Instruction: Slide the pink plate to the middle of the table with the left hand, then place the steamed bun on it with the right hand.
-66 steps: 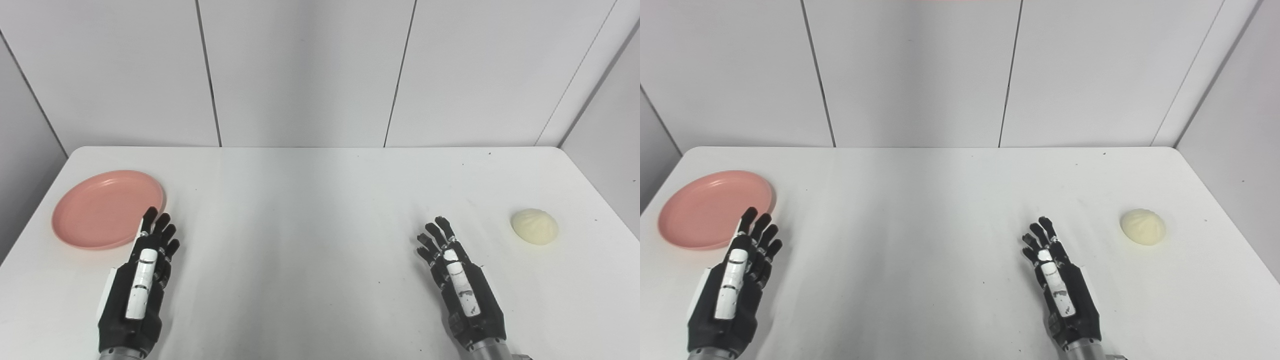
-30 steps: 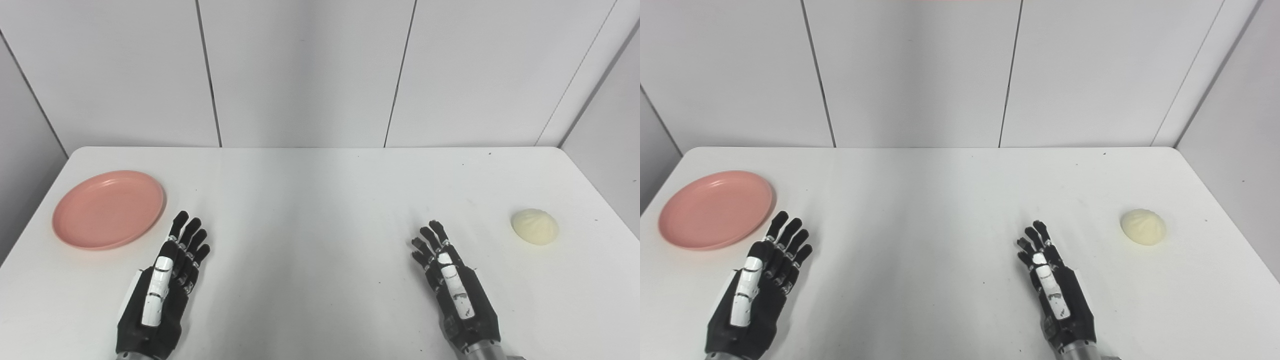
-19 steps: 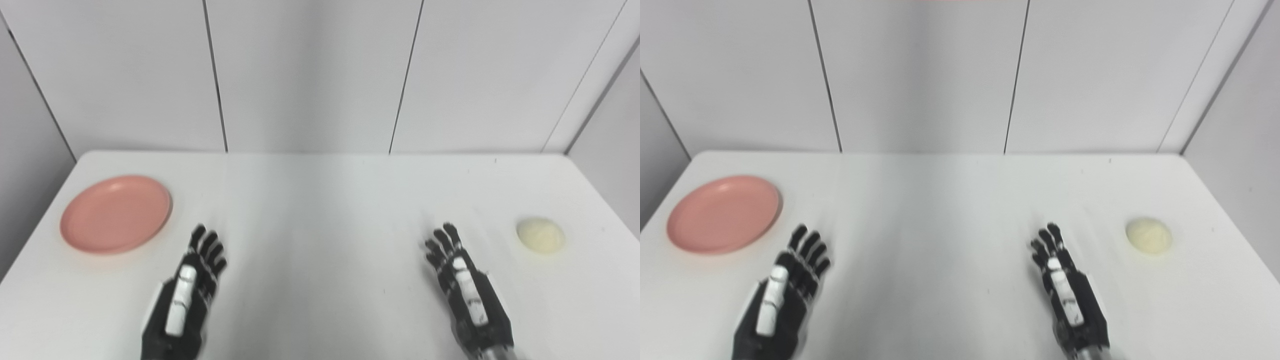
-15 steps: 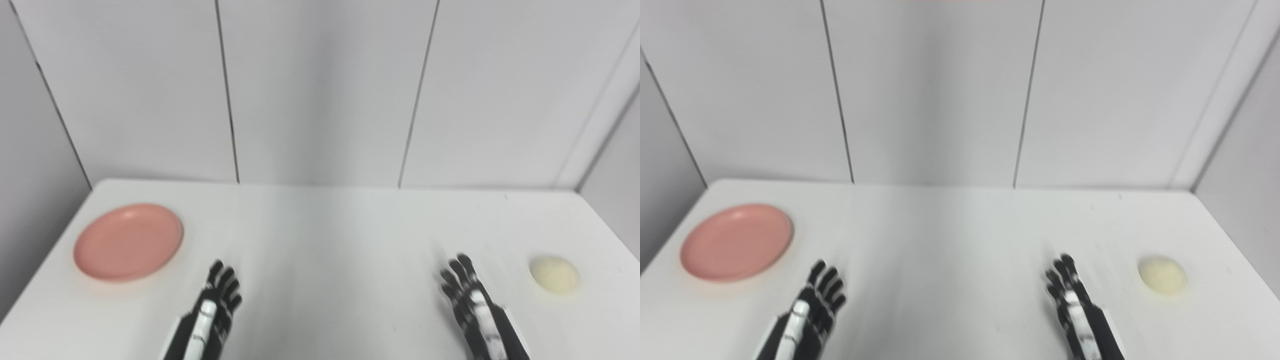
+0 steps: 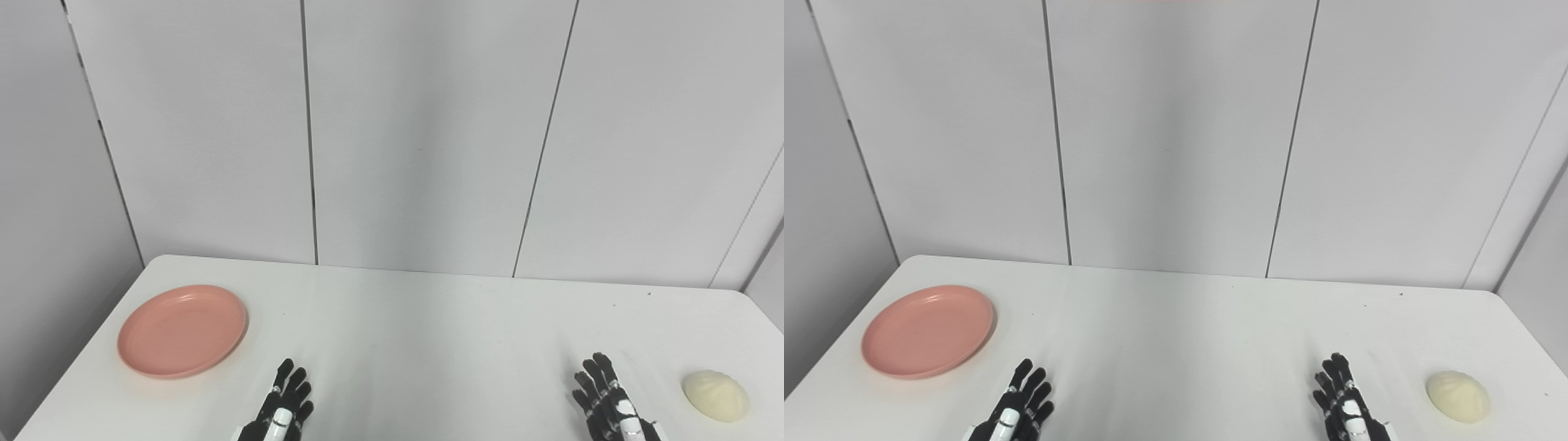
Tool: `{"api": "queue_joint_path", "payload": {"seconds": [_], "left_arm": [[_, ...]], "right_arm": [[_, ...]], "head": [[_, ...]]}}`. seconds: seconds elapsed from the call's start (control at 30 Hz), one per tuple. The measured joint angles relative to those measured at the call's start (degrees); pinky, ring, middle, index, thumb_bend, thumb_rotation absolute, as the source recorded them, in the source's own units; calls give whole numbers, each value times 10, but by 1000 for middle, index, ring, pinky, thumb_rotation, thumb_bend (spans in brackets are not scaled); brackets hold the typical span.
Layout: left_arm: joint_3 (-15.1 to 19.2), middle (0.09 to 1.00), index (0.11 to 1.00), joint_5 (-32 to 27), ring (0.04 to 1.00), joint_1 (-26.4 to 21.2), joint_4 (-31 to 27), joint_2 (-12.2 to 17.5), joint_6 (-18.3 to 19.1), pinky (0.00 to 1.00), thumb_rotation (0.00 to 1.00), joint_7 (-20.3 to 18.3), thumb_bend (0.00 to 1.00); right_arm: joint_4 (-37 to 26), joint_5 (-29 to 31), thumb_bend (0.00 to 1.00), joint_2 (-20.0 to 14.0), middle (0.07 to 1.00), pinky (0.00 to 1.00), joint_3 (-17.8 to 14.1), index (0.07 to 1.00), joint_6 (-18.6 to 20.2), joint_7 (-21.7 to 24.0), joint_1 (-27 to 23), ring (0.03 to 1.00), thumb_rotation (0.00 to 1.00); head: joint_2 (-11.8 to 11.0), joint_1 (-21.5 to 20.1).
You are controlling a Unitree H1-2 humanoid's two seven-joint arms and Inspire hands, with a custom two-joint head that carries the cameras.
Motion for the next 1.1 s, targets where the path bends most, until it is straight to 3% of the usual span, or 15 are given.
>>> {"api": "queue_joint_path", "payload": {"seconds": [0.03,0.07,0.17,0.23,0.37,0.47,0.63,0.73,0.9,1.1], "left_arm": [[3,1000,1000,0,968,-3,11,0,-12,1000,706,-1,763],[6,993,1000,-2,935,-19,59,1,-52,951,706,-9,904],[26,998,1000,-3,941,-105,154,4,-103,957,712,-12,991],[27,1000,1000,0,951,-118,165,16,-123,980,743,-15,999],[20,998,1000,11,929,-99,133,20,-155,996,750,-23,999],[21,974,1000,10,918,-67,95,20,-149,970,748,-22,974],[40,900,921,12,899,-29,32,27,-130,898,746,-6,821],[60,888,892,13,887,-53,-3,46,-128,881,736,3,820],[88,873,838,24,869,-141,-10,74,-127,862,757,22,831],[126,833,778,12,843,-214,52,109,-133,841,712,23,857]], "right_arm": [[0,0,747,0,1000,1000,0,1000,0,1,0,1000,850],[0,1,746,0,1000,1000,-2,1000,0,2,0,1000,854],[3,-2,760,-1,1000,1000,-1,1000,-1,5,0,1000,859],[1,-3,770,3,1000,1000,3,1000,-1,5,-2,1000,854],[-15,-9,772,6,1000,1000,3,1000,-1,-2,7,987,852],[-21,-10,759,8,1000,1000,4,1000,-1,-4,12,984,849],[-36,-9,757,11,1000,1000,6,1000,2,-7,28,988,845],[-41,-8,757,16,1000,1000,8,1000,6,-7,31,987,834],[-42,-8,746,17,1000,1000,9,1000,7,-12,31,983,819],[-48,-1,748,17,1000,1000,11,1000,11,-12,35,981,798]], "head": [[0,0],[3,-5],[11,-11],[17,-12],[32,-16],[39,-17],[46,-24],[47,-25],[47,-28],[49,-31]]}}
